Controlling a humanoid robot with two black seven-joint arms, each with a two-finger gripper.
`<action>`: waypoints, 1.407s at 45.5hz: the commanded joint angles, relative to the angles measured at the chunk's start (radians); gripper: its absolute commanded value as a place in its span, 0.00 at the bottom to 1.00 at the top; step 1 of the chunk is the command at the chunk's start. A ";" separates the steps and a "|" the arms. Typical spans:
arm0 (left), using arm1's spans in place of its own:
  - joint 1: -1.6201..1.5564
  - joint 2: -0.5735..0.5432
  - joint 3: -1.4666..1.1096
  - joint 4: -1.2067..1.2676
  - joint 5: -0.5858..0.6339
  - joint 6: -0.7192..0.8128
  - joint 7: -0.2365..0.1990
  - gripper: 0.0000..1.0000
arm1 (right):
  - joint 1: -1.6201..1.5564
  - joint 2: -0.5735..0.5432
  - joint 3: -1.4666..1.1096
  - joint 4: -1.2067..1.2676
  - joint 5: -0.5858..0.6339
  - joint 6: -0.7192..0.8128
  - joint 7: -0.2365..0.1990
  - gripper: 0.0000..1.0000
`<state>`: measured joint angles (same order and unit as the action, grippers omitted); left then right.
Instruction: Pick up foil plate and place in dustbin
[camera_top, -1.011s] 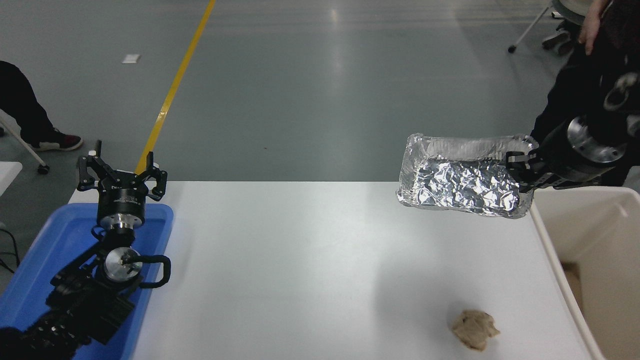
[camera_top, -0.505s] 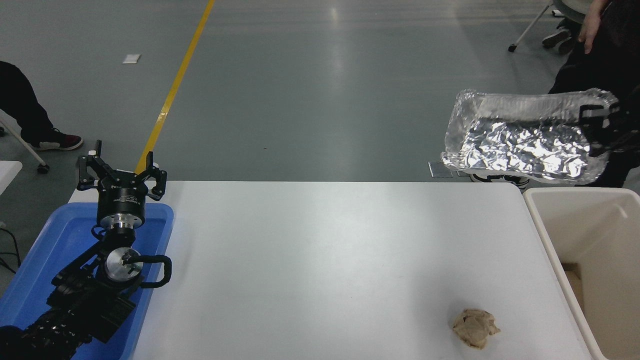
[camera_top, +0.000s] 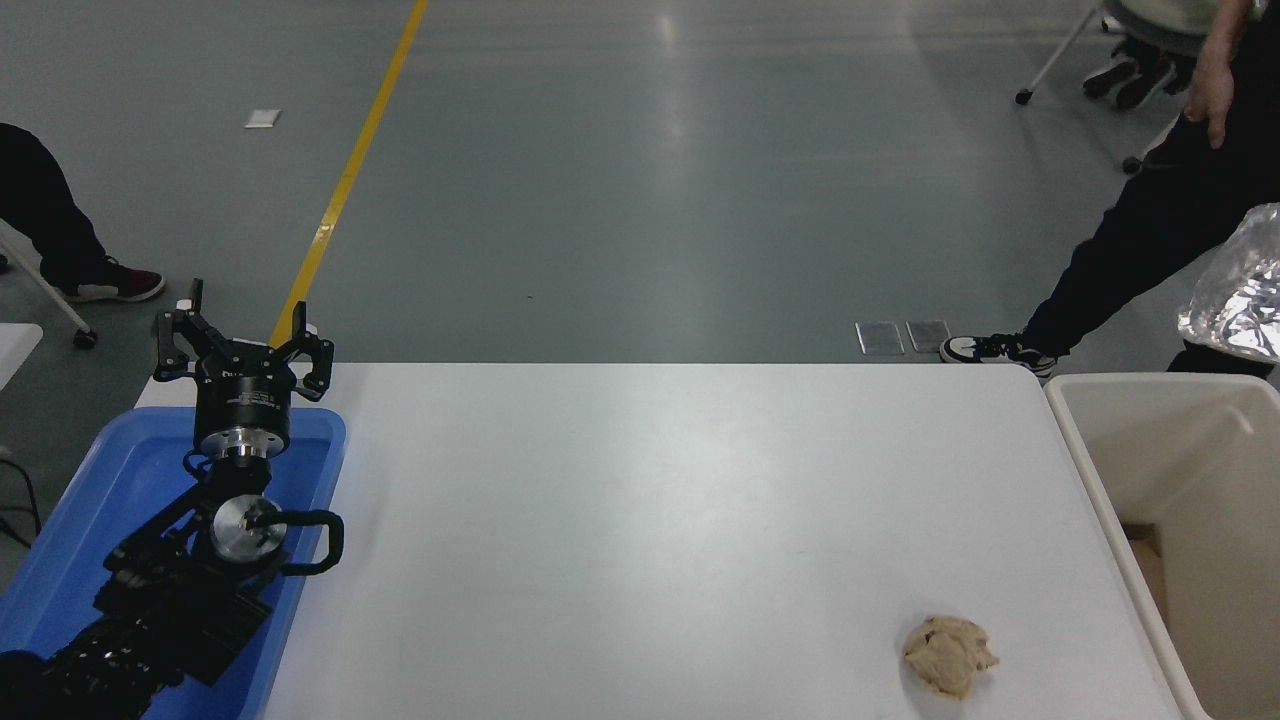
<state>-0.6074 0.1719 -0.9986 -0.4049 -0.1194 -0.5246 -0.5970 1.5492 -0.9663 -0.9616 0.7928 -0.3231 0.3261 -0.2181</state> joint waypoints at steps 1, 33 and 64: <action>0.000 0.000 0.000 0.000 0.000 0.000 0.000 0.99 | -0.658 0.105 0.550 -0.268 -0.016 -0.205 -0.015 0.00; 0.000 0.000 0.000 0.000 -0.002 0.000 -0.001 0.99 | -0.902 0.425 0.735 -0.527 0.453 -0.335 -0.087 0.15; 0.000 0.000 0.000 0.000 0.000 0.000 0.000 0.99 | -0.080 0.094 0.250 0.136 0.073 -0.197 -0.080 1.00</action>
<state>-0.6076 0.1719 -0.9987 -0.4049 -0.1212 -0.5246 -0.5984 0.9152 -0.6743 -0.4057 0.4602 -0.0308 0.0639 -0.2979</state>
